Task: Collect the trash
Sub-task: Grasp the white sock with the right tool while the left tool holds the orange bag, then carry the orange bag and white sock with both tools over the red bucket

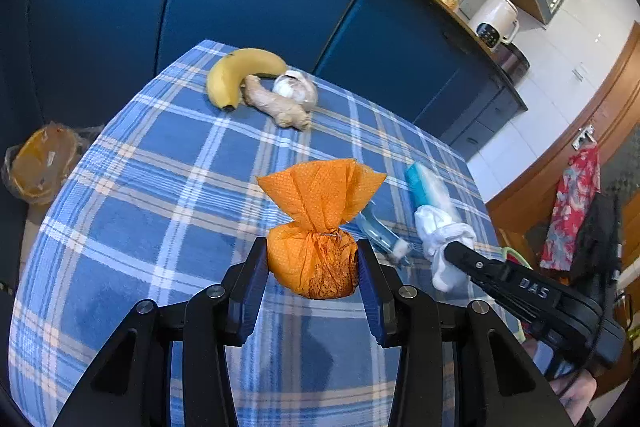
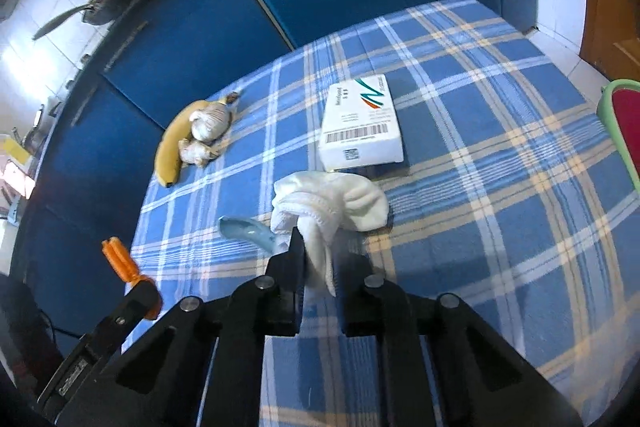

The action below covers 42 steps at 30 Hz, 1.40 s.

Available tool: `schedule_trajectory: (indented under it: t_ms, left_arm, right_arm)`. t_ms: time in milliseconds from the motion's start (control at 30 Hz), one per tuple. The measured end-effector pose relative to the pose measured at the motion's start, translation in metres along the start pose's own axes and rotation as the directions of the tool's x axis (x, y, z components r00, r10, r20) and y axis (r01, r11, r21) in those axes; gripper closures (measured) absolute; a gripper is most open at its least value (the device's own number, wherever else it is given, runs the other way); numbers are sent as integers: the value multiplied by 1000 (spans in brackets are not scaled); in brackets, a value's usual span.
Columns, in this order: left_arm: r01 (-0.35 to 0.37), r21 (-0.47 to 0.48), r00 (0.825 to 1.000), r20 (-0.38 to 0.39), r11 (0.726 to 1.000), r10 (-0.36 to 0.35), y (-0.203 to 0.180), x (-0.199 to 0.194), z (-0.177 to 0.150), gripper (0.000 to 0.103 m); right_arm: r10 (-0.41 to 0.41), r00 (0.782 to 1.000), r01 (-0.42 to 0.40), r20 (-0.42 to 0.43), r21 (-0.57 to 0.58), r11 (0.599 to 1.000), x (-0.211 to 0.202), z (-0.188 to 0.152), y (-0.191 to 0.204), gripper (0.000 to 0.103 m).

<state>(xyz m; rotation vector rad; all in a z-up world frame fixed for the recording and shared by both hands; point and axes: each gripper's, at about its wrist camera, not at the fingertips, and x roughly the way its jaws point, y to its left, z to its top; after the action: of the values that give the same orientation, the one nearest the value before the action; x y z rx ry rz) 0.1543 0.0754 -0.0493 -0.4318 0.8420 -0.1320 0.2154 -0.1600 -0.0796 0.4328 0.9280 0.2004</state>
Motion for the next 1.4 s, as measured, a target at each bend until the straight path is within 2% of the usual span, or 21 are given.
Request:
schedule_trajectory:
  t_ms: [167, 633, 1067, 1400]
  left_arm:
    - [14, 14, 1000, 4, 1000, -15, -10, -7, -3, 59]
    - [56, 98, 998, 25, 994, -58, -52, -33, -16, 59]
    - [124, 189, 992, 1, 974, -127, -105, -40, -28, 58]
    - [220, 281, 975, -65, 934, -210, -166, -20, -42, 57]
  right_arm:
    - [45, 998, -44, 35, -21, 999, -29, -9, 1, 88]
    - [72, 985, -70, 159, -18, 997, -110, -30, -23, 88]
    - [0, 958, -17, 288, 55, 998, -178, -39, -77, 88]
    - [-86, 937, 29, 338, 170, 985, -206, -41, -140, 88]
